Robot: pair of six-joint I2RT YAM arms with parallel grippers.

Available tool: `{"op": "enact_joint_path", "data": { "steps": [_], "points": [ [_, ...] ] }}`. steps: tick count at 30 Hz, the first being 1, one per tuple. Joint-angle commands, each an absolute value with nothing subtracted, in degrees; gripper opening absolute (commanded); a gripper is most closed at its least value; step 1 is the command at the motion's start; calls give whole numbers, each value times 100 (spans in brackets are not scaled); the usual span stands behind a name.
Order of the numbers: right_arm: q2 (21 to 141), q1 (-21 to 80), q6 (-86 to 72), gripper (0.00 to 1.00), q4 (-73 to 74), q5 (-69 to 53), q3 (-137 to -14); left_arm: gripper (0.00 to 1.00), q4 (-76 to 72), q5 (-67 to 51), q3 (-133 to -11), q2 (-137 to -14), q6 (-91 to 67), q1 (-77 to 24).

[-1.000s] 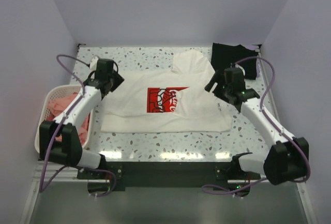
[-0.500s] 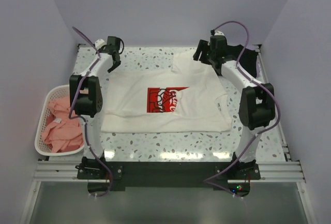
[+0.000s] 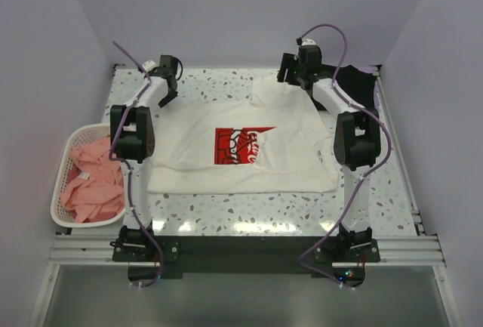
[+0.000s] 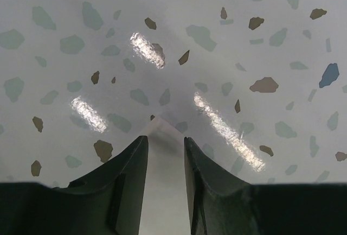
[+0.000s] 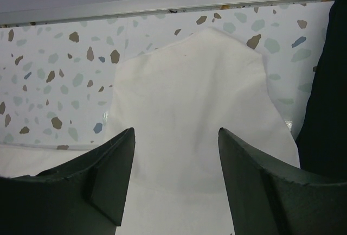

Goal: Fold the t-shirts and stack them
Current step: Fold the tshirt

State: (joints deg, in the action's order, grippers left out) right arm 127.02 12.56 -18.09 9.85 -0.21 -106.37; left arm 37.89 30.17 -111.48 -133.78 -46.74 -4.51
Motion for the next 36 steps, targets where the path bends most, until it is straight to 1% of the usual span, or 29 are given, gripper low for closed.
{"op": "enact_joint_path", "data": {
  "steps": [1, 5, 7, 10, 11, 13, 14, 20, 25, 32, 36],
  "points": [
    [12779, 1195, -1582, 66, 984, -132, -11039, 37, 3735, 3050, -11443, -13509, -4711, -431],
    [12876, 1160, -1600, 66, 976, -211, -11057, 37, 3718, 3015, -11487, -13631, -4729, -422],
    [12937, 1125, -1573, 66, 967, -229, -11109, 34, 3726, 3006, -11496, -13649, -4729, -422],
    [13104, 1090, -1538, 66, 1037, -229, -11293, 28, 3726, 3006, -11452, -13632, -4729, -422],
    [13165, 1072, -1512, 66, 1098, -229, -11355, 24, 3709, 3015, -11409, -13623, -4729, -422],
    [13332, 1046, -1494, 67, 1151, -202, -11539, 20, 3692, 3023, -11364, -13588, -4702, -413],
    [13385, 1028, -1485, 67, 1204, -193, -11610, 16, 3674, 3015, -11303, -13570, -4702, -413],
    [13824, 888, -1441, 67, 1257, -88, -12067, 9, 3463, 2936, -11127, -13430, -4571, -378],
    [14194, 826, -1336, 66, 1433, 78, -12602, 7, 3410, 2857, -11092, -13377, -4518, -360],
    [14370, 668, -1424, 65, 1476, 167, -12718, 6, 3323, 2769, -11101, -13324, -4474, -360],
    [14423, 668, -1459, 62, 1450, 106, -12665, 6, 3287, 2707, -11101, -13307, -4482, -360]
  ]
}}
